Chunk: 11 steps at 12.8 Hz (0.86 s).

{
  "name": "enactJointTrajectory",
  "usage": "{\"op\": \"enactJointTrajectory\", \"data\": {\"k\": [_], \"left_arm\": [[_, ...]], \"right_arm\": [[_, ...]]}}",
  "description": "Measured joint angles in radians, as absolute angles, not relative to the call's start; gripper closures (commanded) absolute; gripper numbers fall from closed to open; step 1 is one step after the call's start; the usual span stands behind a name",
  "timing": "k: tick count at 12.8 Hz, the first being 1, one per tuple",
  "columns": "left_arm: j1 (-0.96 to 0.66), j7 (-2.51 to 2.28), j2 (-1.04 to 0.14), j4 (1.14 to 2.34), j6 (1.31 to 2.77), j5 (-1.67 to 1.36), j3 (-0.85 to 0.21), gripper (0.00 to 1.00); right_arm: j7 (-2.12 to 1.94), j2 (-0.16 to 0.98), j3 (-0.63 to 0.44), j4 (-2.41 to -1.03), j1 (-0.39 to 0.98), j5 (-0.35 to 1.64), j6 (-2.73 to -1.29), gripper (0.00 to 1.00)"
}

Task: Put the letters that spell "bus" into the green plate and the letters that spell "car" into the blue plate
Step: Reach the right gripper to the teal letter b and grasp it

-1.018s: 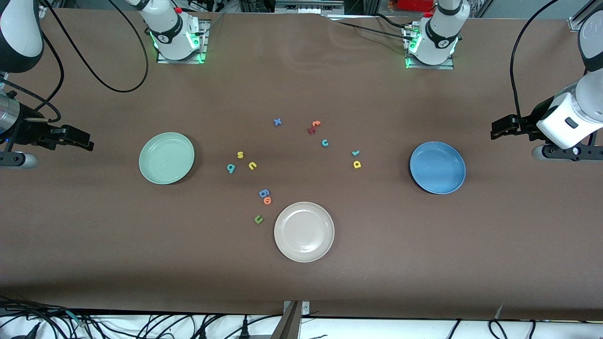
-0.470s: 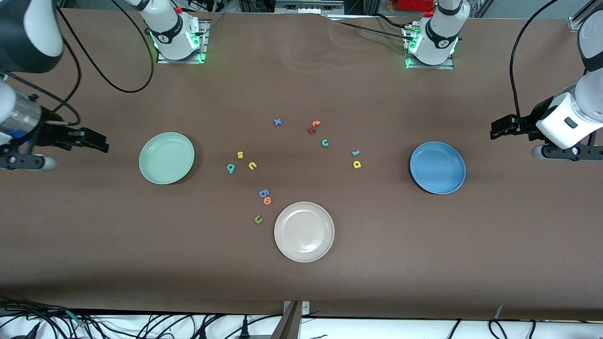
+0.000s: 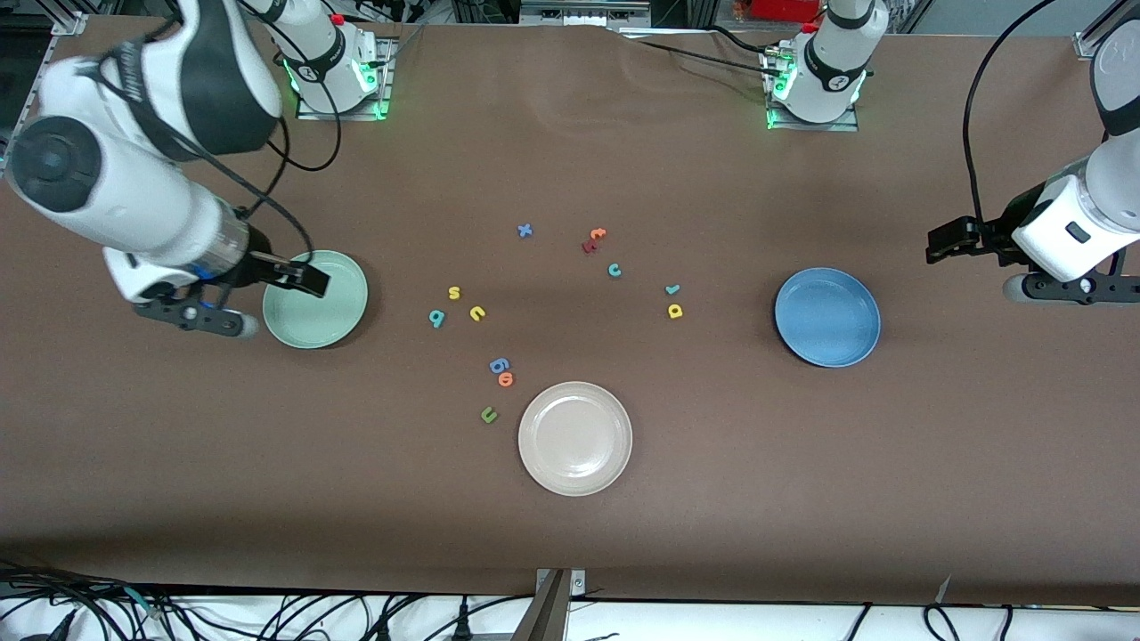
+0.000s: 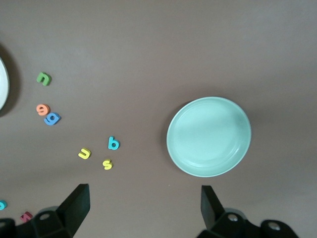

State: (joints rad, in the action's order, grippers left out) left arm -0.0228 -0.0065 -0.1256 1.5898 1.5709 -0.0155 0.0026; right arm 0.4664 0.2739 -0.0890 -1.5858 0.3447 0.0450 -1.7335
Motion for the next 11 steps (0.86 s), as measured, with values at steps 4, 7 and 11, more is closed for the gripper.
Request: {"op": "enactJointTrajectory", "data": {"k": [4,7,11], "left_arm": [[-0.023,-0.007,-0.126,1.59,1.571,-0.015,0.002,0.0],[-0.023,-0.007,-0.126,1.591,1.571,-0.015,0.003,0.0],[-0.023,-0.007,-0.126,1.591,1.571,-0.015,0.002,0.0]], "right_arm": [[0.511,0.298,-0.03,-1.775,0.347,0.05,-1.925,0.01],[0.568,0.315,0.015,-1.959,0.357,0.05,-2.205,0.01],[0.661,0.406,0.028,-2.049,0.38,0.05,-2.39,0.01]]}}
